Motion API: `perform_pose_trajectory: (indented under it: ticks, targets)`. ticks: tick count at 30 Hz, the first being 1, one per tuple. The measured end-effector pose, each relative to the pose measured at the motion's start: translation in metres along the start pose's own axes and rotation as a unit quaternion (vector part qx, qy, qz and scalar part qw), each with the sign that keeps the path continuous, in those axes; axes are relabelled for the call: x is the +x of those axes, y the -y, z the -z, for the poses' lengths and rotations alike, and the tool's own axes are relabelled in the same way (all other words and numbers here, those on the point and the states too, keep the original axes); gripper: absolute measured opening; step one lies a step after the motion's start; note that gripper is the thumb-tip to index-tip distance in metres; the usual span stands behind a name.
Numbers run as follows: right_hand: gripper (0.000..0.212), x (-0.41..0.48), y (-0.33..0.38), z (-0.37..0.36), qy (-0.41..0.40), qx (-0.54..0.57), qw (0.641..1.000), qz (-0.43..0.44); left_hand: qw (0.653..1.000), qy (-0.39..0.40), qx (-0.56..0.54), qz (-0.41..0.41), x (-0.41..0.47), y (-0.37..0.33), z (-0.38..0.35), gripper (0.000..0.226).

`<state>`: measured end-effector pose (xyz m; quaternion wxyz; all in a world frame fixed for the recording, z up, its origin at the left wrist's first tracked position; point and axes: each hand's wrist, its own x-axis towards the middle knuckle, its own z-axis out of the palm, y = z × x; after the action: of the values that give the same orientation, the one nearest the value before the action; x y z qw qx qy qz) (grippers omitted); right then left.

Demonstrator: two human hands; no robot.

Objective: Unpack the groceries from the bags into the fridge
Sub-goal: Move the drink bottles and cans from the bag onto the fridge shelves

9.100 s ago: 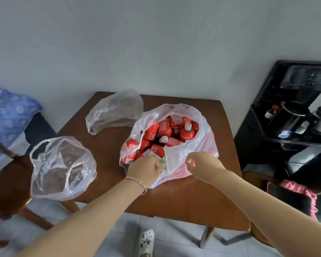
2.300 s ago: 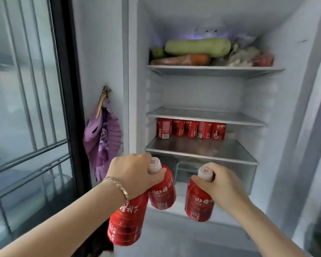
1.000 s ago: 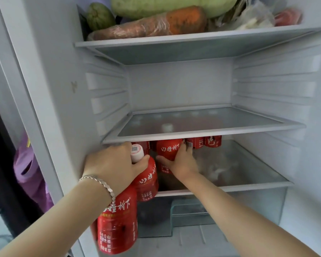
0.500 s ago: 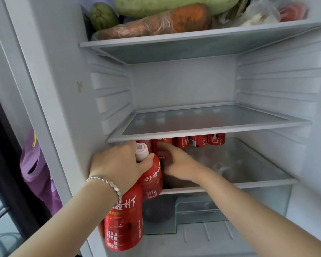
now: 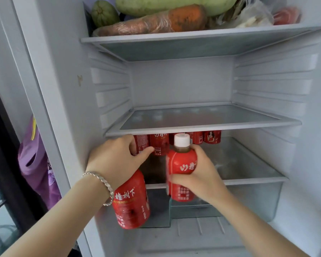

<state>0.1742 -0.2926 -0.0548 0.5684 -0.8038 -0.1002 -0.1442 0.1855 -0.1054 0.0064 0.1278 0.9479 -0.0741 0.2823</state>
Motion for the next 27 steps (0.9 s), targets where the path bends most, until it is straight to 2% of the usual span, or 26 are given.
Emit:
perform_pose_trajectory:
  ticks: [3,8,10,12,16,18,19,23,24,25,27]
  targets:
    - [0.077,0.013,-0.010,0.016,-0.019,-0.016,0.999,-0.038,1.000,-0.014,0.015,0.005,0.002,0.001,-0.004,0.038]
    - [0.089,0.061,-0.036,0.010,-0.121,-0.141,0.982,-0.037,0.999,-0.040,0.026,-0.002,0.001,-0.001,0.000,0.031]
    - [0.092,0.082,-0.040,0.006,-0.126,-0.217,0.965,-0.069,0.999,-0.040,0.016,0.006,0.000,-0.004,0.001,0.030]
    - [0.090,0.098,-0.040,0.003,-0.122,-0.228,0.961,-0.092,0.999,-0.039,0.000,0.017,-0.002,-0.007,0.000,0.031]
    - [0.073,0.111,-0.054,-0.006,-0.070,-0.186,0.975,-0.101,0.997,-0.071,-0.036,0.013,-0.008,-0.011,-0.002,0.032]
    - [0.056,0.101,-0.061,-0.006,-0.021,-0.187,0.980,-0.066,0.994,-0.091,-0.063,0.007,-0.011,-0.012,-0.003,0.032]
    - [0.055,0.088,-0.058,-0.004,0.008,-0.185,0.982,-0.045,0.992,-0.099,-0.079,0.003,-0.012,-0.014,-0.004,0.031]
    - [0.093,0.009,-0.019,-0.004,0.241,-0.131,0.961,0.042,0.982,-0.122,-0.140,-0.032,-0.012,-0.032,-0.008,0.030]
    - [0.096,-0.007,-0.009,-0.011,0.257,-0.073,0.962,0.062,0.978,-0.129,-0.155,-0.044,-0.012,-0.040,-0.008,0.031]
    - [0.095,-0.019,-0.002,-0.017,0.238,-0.001,0.969,0.073,0.974,-0.139,-0.170,-0.061,-0.012,-0.050,-0.009,0.032]
    - [0.089,-0.028,-0.003,-0.021,0.118,0.079,0.987,0.079,0.959,-0.162,-0.210,-0.101,-0.013,-0.069,-0.008,0.030]
